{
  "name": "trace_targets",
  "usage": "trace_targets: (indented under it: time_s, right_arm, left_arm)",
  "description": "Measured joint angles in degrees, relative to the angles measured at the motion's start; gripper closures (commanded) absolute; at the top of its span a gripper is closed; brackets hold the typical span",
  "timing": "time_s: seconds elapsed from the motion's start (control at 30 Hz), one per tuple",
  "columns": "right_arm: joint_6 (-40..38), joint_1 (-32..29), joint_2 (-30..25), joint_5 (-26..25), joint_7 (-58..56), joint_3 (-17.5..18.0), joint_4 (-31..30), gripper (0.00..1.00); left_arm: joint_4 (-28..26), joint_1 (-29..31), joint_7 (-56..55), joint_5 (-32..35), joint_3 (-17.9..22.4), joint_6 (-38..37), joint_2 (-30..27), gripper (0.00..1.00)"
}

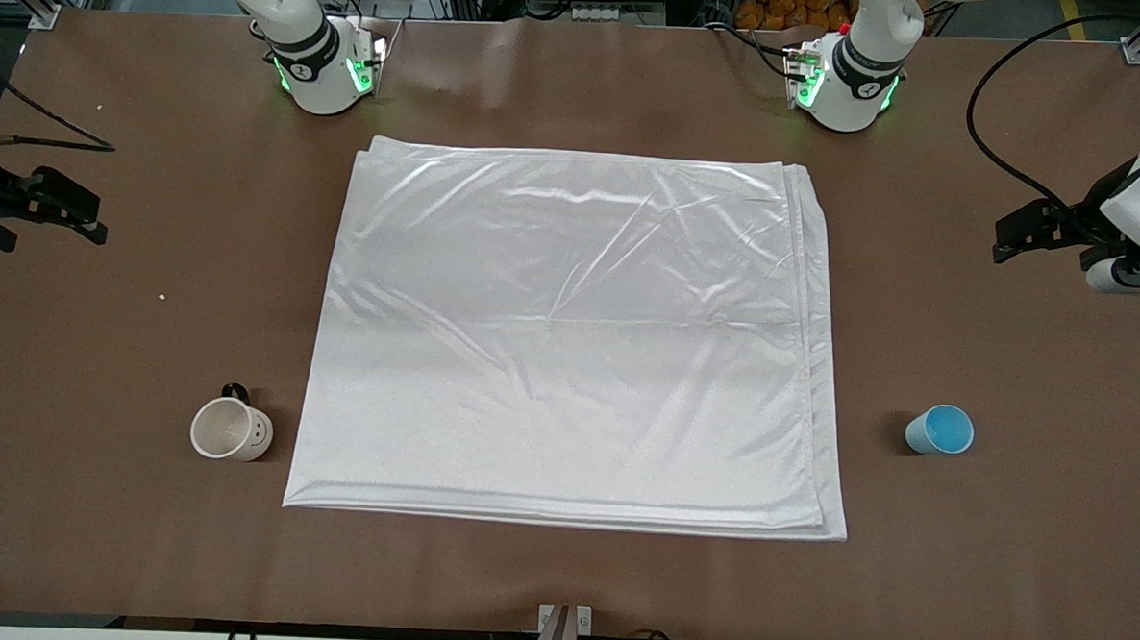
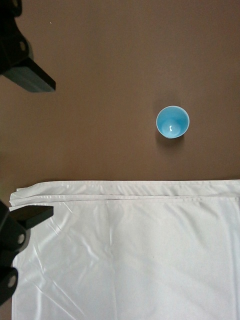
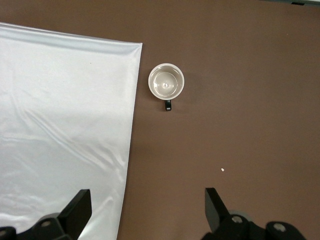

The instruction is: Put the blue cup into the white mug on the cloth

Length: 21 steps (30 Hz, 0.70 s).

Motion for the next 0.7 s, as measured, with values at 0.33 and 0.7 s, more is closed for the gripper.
trace_targets:
  time_s: [0.33, 0.7]
  right_arm:
    - [0.00, -0.06, 0.00, 0.00, 0.01, -0.30, -1.19, 0.00]
    - [0.00, -0.09, -0.20, 0.00, 0.01, -0.36, -1.69, 0.00]
  left_arm:
    - [0.06, 0.80, 0.00, 0.60, 0.33, 2.29, 5.15, 0.00]
    - [0.11, 5.13, 1.08, 0.84, 0.61, 7.77, 12.36, 0.00]
